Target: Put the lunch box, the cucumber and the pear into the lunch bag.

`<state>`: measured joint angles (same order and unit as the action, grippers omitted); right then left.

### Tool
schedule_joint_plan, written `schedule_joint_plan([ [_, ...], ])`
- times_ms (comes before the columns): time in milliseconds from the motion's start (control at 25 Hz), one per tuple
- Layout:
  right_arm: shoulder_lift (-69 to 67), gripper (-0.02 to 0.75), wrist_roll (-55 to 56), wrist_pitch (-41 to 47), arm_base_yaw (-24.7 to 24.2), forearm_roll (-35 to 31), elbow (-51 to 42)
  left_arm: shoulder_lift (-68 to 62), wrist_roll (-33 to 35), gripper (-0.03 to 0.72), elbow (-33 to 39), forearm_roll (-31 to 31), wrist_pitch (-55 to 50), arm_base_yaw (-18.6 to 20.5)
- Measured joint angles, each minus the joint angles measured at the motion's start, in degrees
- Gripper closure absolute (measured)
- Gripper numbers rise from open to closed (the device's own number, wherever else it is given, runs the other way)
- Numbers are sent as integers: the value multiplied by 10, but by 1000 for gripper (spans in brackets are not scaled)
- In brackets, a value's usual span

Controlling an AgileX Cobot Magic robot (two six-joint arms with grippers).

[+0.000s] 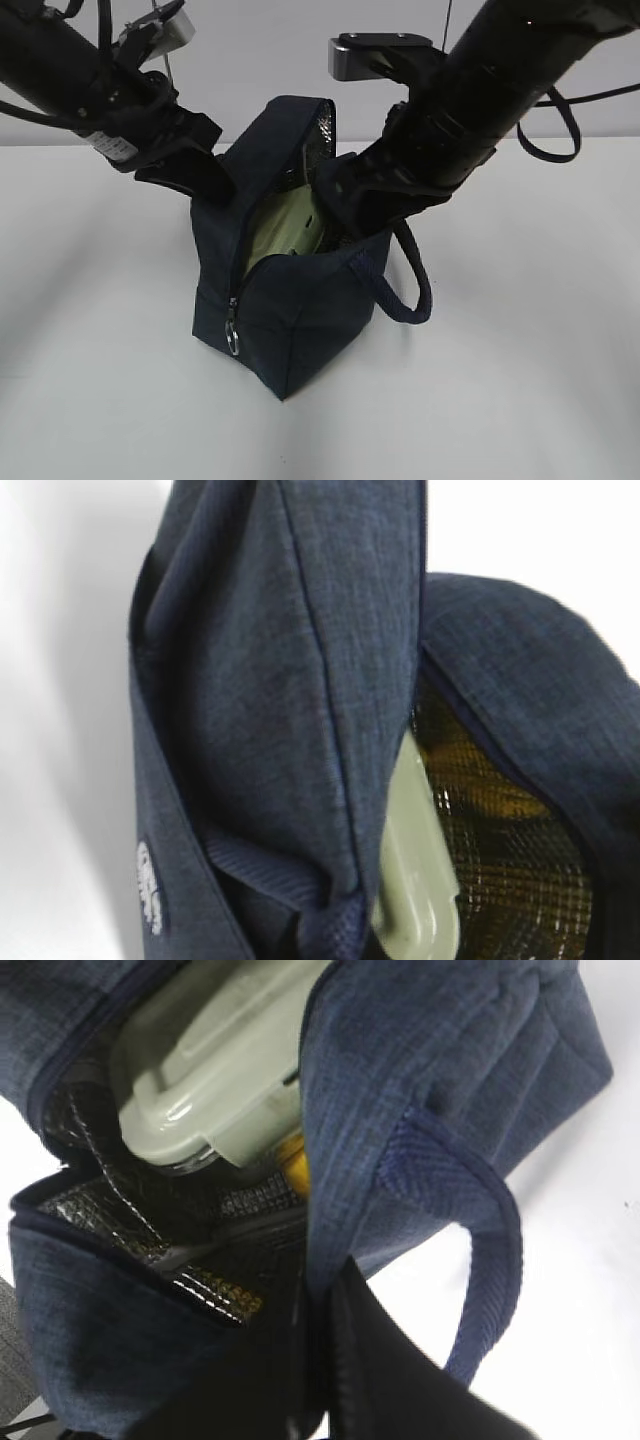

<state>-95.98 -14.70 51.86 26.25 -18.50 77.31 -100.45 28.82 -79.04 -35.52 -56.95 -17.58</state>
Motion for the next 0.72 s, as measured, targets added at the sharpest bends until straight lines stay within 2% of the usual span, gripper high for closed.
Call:
schedule_joint_plan([
  [200, 13, 729, 11, -17, 0, 13, -14, 0, -4, 683, 0, 1, -4, -4],
  [280, 13, 714, 19, -30, 0, 27, -14, 0, -4, 661, 0, 1, -4, -4],
  [400, 14, 584, 23, -44, 0, 36, -14, 0, -4, 550, 0, 1, -6, -4],
  [520, 15, 338, 23, -50, 0, 36, -14, 1, -4, 394, 0, 1, -8, -4],
  [560, 15, 287, 23, -50, 0, 37, -14, 3, -4, 366, 0, 1, -8, -4],
  [600, 16, 244, 23, -50, 0, 39, -14, 7, -4, 346, 0, 2, -9, -4],
  [720, 26, 218, 23, -52, 0, 47, -14, 35, -4, 322, 0, 21, -9, -4],
])
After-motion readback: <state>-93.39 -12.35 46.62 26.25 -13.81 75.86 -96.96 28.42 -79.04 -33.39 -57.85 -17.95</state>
